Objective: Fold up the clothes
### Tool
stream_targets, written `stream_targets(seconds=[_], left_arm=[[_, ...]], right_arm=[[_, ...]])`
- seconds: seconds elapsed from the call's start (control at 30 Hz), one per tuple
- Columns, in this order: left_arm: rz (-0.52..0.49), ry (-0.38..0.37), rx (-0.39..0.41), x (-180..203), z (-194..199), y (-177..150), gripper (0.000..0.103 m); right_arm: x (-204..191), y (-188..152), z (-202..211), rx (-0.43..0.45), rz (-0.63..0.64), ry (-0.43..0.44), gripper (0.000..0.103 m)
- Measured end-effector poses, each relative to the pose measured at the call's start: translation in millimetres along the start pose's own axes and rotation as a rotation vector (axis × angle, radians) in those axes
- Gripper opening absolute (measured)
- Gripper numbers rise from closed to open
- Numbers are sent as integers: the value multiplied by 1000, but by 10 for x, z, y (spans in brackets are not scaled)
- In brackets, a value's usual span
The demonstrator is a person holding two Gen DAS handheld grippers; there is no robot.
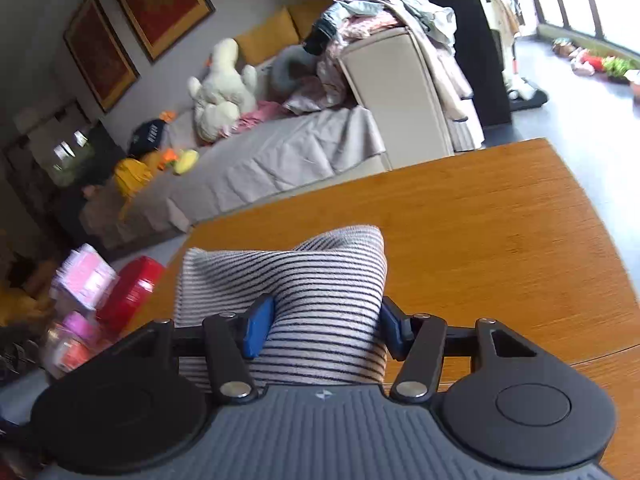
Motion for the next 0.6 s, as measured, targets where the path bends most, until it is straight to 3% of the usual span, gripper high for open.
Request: stream_targets(seconds=[0.17,0.23,0.33,0.43,0.6], left_arm=[[-55,67,27,203,72,44,73],[-72,88,36,262,124,73,71],[-87,106,59,334,206,132,71],[-94,111,79,384,238,198,73],[-62,123,50,353,34,293,86]], right_arm=[[35,-50,145,40,-6,-28,57],[12,-80,284,67,18,-35,61],[63,-195,523,79,7,6,74],[159,-365,686,53,-43,58,79],[268,-537,740,-4,-113,101,84]])
Point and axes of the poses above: each gripper's, at about its wrist camera, not at the fingertips, and z roughly against the way its jaws point, x to its right, y to its top, the point moved 2 cm from there along -z, roughly the way its jaws point, and after that the axes turned 5 degrees about -y, right-handed, at the moved point
